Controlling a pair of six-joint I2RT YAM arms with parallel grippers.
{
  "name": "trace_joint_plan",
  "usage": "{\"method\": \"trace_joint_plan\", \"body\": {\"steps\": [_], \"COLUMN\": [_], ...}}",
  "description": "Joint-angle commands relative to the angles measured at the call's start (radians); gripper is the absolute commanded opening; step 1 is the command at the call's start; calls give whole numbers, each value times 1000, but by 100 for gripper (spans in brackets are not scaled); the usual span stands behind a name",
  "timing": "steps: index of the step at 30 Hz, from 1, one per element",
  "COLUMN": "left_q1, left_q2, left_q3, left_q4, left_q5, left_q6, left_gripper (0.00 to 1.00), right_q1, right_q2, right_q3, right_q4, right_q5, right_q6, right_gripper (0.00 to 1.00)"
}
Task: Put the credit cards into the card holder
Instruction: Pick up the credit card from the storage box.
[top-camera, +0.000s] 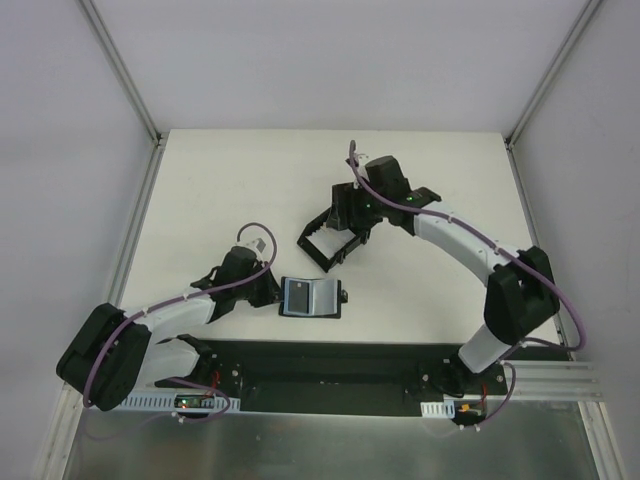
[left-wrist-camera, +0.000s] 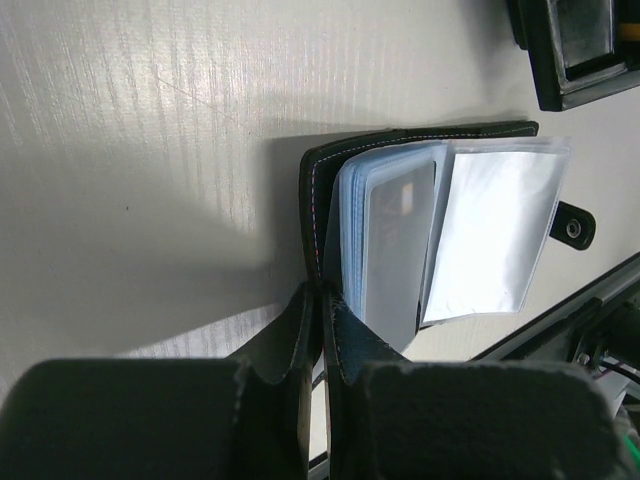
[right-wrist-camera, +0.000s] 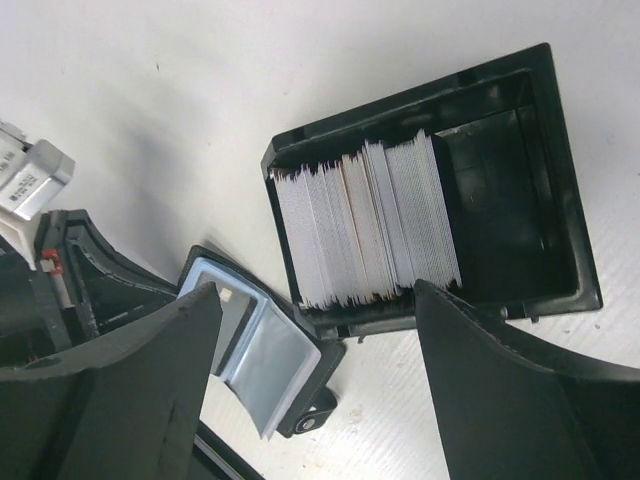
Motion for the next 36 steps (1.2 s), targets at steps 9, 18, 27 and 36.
{"method": "trace_joint_plan", "body": {"steps": [9, 18, 27, 36], "left_q1": [-4, -4, -4, -4], "left_q2": [5, 20, 31, 49], "left_q3": [28, 35, 37, 44], "left_q4": [-32, -32, -33, -35], "left_q5": [-7, -9, -12, -13], "left_q6": [33, 36, 40, 44], "left_gripper": [0, 0, 0, 0], "right_q1": [-43, -63, -72, -79], "right_q2": [241, 357, 427, 411], "right_q3": [251, 329, 334, 246], "right_q4": [-176, -210, -214, -179], "right_q5": [-134, -173, -206, -207], "right_q6": [-224, -255, -295, -180], "right_gripper": [84, 93, 96, 98]}}
